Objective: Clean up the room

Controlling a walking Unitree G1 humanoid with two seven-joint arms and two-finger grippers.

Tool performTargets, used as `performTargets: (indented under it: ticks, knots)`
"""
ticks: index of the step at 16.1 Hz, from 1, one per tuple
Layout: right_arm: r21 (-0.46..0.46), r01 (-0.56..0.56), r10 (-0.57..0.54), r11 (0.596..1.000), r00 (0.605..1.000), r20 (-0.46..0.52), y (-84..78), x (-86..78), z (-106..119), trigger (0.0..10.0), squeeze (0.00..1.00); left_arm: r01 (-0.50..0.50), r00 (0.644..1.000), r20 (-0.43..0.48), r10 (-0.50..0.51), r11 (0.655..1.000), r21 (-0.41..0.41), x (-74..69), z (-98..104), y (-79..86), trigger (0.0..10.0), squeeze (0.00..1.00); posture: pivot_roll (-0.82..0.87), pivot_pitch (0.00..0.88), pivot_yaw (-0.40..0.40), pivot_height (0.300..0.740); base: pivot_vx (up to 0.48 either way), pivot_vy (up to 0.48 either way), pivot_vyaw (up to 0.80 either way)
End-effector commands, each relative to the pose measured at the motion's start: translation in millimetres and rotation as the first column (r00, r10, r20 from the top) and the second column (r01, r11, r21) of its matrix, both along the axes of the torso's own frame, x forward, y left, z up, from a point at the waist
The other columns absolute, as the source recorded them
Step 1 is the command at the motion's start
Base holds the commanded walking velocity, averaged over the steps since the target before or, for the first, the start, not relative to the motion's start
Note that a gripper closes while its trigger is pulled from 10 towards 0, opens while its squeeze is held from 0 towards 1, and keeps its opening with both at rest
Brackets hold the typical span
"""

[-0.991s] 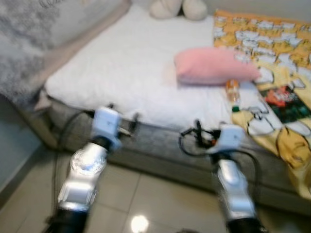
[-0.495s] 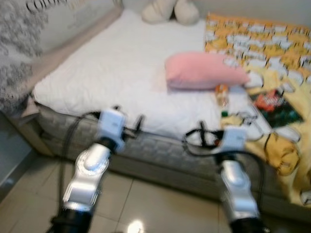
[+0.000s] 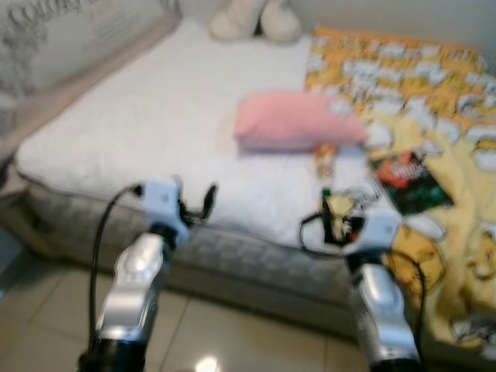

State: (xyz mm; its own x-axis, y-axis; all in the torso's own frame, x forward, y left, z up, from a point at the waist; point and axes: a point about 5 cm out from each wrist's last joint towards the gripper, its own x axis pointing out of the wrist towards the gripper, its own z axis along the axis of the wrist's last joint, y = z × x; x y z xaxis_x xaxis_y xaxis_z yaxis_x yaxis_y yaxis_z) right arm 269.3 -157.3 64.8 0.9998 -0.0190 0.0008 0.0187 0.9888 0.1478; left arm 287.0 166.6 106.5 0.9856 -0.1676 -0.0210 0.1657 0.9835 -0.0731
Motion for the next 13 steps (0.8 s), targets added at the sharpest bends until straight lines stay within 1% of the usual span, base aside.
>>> performTargets:
  ticks: [1,3,4,5,6,7,9,13]
  knots:
    - [0.023,-0.038,0.037,0.999,0.999,0.02,9.9,2.1,5,10.0,0.0,-0.075,0.996,-0.054,0.074,0.997,-0.02,-3.4,-8,16.1,10.0,0.0,0.0,0.0,0.008,0.74,0.424,0.0,0.0]
    - [0.017,-0.054,0.053,0.998,0.998,0.022,10.9,2.1,6,10.0,0.0,-0.074,0.995,-0.064,0.073,0.997,-0.026,-3.5,-10,15.6,10.0,0.0,0.0,0.0,0.0,0.74,0.0,0.0,0.0]
    - [0.017,-0.06,0.06,0.998,0.998,0.025,11.2,3.4,7,10.0,0.0,-0.055,0.998,-0.044,0.055,0.998,-0.003,-1.8,-6,11.9,10.0,0.0,0.01,0.0,-0.004,0.74,0.0,0.0,0.0]
    - [0.016,-0.063,0.062,0.998,0.998,0.03,11.5,4.8,8,10.0,0.0,-0.035,0.999,-0.021,0.036,0.999,0.021,-0.2,-2,8.6,10.0,0.0,0.01,0.0,-0.004,0.74,0.0,0.0,0.0]
    - [0.011,-0.063,0.062,0.998,0.997,0.037,11.1,7.9,11,10.0,0.0,0.02,0.999,0.034,-0.022,0.998,0.062,2.0,7,0.8,10.0,0.0,0.01,0.0,-0.008,0.74,0.0,0.0,0.0]
    - [0.006,-0.057,0.057,0.998,0.998,0.04,10.0,9.9,12,10.0,0.0,0.056,0.996,0.068,-0.061,0.996,0.073,2.5,12,-3.9,10.0,0.0,0.01,0.0,-0.008,0.74,0.251,0.0,0.0]
    - [-0.007,-0.029,0.029,1.0,0.999,0.031,4.9,14.4,12,10.0,0.0,0.081,0.992,0.083,-0.092,0.989,0.121,4.0,15,-8.6,10.0,0.0,0.01,0.0,-0.006,0.74,0.48,0.0,0.0]
    - [-0.015,0.001,0.0,1.0,1.0,0.022,-1.9,19.2,13,10.0,0.0,0.111,0.989,0.083,-0.124,0.983,0.144,5.2,15,-12.7,10.0,0.0,0.01,0.0,0.003,0.74,0.48,0.0,0.0]
